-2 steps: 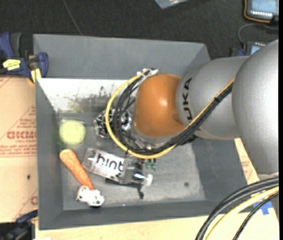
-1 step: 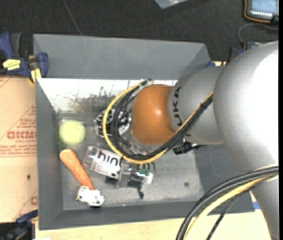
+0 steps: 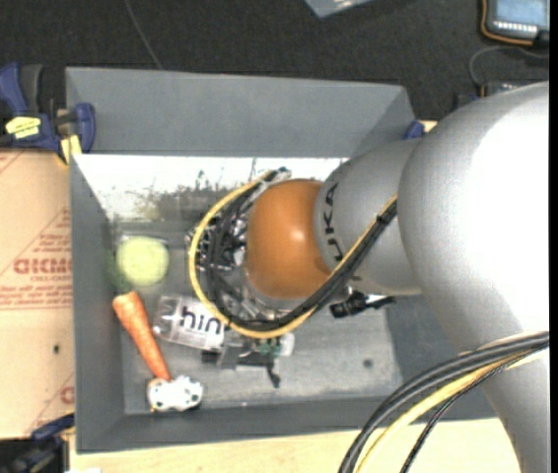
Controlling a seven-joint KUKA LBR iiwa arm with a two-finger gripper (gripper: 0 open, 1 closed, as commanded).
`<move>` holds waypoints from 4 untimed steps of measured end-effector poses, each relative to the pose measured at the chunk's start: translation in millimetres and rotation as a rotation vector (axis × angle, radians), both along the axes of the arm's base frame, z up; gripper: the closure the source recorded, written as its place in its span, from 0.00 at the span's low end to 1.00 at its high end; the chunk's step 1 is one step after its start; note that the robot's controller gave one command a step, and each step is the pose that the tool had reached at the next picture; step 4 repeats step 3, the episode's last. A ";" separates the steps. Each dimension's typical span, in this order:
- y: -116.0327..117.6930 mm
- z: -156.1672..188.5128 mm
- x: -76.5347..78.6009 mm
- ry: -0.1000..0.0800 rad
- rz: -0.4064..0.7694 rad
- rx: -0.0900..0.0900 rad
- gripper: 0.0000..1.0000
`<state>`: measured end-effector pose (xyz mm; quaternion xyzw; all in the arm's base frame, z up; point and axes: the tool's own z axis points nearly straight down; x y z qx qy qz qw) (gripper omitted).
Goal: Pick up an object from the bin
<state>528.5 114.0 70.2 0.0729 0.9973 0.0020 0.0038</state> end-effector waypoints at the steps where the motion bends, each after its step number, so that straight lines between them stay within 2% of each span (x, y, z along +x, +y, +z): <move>1: 0.0 0.0 -0.1 0.000 0.000 0.000 1.00; 4: -0.6 14.8 -1.3 0.003 0.000 0.000 1.00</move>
Offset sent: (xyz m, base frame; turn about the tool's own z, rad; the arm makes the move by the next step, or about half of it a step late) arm -0.0001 -0.0001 0.0266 0.0000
